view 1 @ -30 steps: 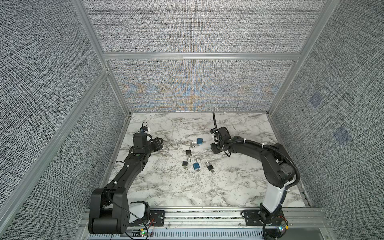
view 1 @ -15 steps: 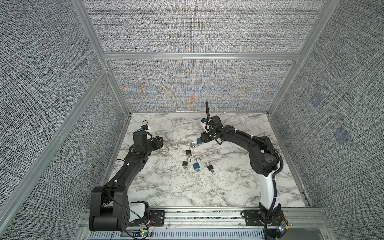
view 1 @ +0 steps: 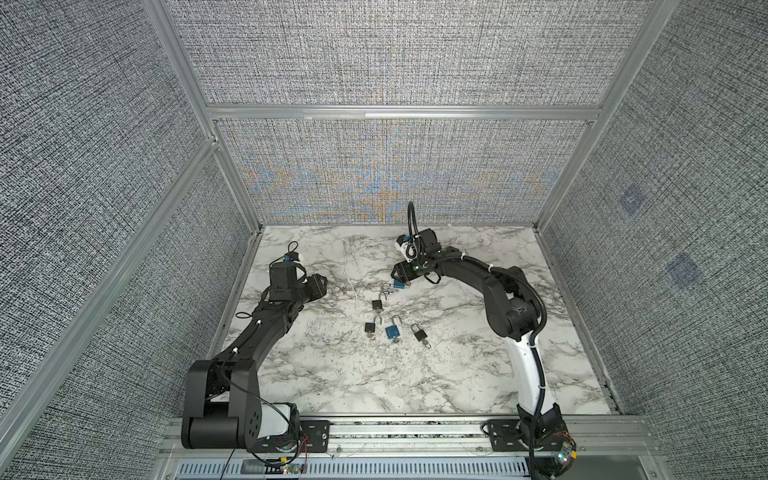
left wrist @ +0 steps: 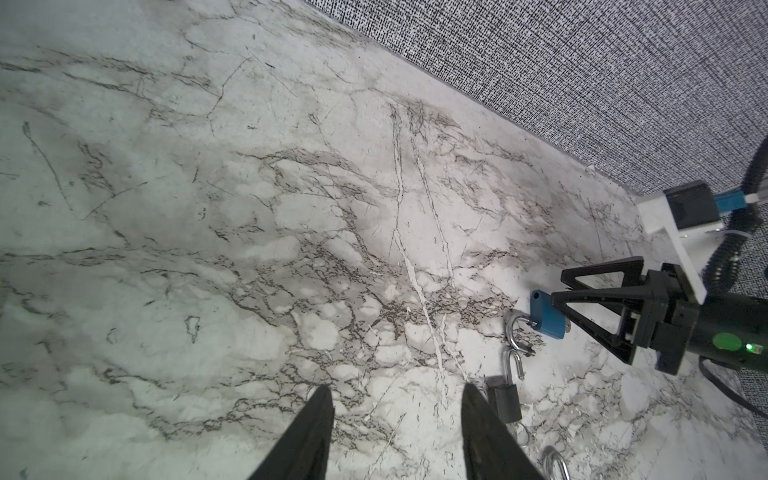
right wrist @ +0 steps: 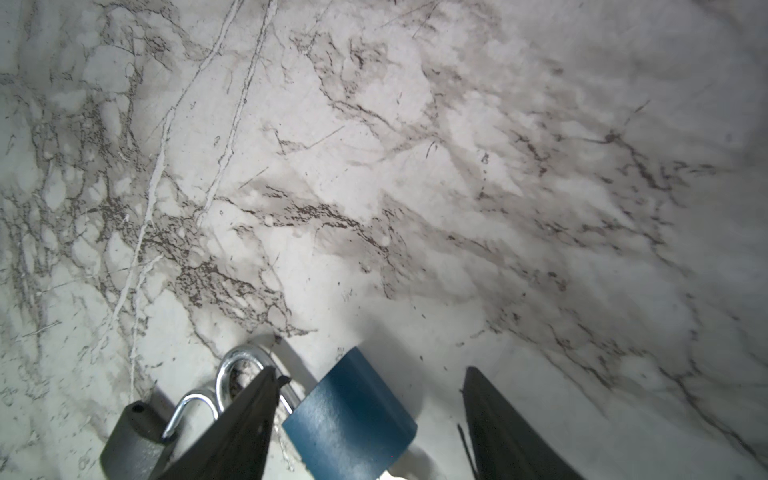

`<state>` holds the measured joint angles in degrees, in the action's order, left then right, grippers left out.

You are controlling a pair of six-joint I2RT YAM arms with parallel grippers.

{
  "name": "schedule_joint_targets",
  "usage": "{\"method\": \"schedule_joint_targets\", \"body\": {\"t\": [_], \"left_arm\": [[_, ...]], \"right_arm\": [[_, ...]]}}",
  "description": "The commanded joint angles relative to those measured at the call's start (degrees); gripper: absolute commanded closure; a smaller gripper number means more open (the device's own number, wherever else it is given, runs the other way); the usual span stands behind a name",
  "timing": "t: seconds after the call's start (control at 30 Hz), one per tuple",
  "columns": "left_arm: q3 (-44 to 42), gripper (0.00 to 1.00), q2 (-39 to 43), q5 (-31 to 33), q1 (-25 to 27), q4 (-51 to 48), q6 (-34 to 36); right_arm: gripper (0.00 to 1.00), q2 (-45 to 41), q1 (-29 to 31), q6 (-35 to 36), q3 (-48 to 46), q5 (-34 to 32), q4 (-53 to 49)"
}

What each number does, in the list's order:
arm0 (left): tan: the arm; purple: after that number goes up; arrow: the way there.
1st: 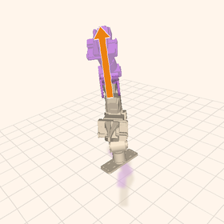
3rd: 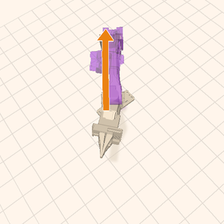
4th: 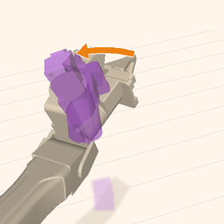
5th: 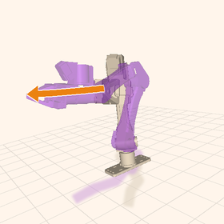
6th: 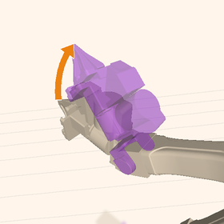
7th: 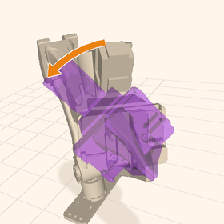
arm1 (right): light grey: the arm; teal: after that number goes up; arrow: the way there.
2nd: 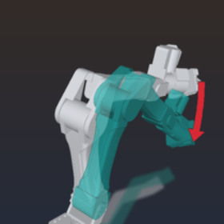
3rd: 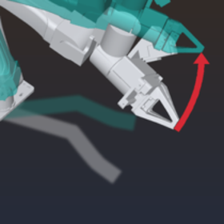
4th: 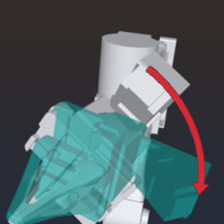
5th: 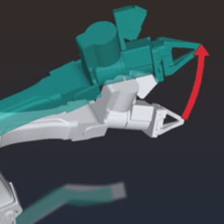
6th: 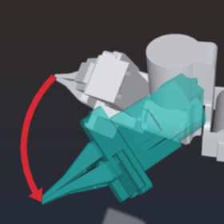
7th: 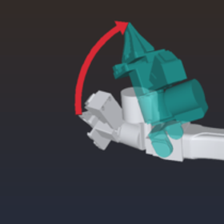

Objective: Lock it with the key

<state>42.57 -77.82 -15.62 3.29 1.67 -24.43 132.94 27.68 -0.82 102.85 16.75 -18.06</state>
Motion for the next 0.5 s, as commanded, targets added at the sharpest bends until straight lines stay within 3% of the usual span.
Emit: {"method": "schedule_joint_targets", "body": {"t": [0.0, 0.47], "left_arm": [[0.4, 0.48, -0.7, -1.1, 0.0, 1.1, 0.1], [-0.6, 0.49, -1.1, -1.0, 0.0, 1.6, 0.3]], "right_arm": [[0.29, 0.8, -0.1, 0.1, 0.6, 1.7, -0.2], [0.29, -5.2, 1.6, -1.3, -11.8, 2.0, 2.9]]}}
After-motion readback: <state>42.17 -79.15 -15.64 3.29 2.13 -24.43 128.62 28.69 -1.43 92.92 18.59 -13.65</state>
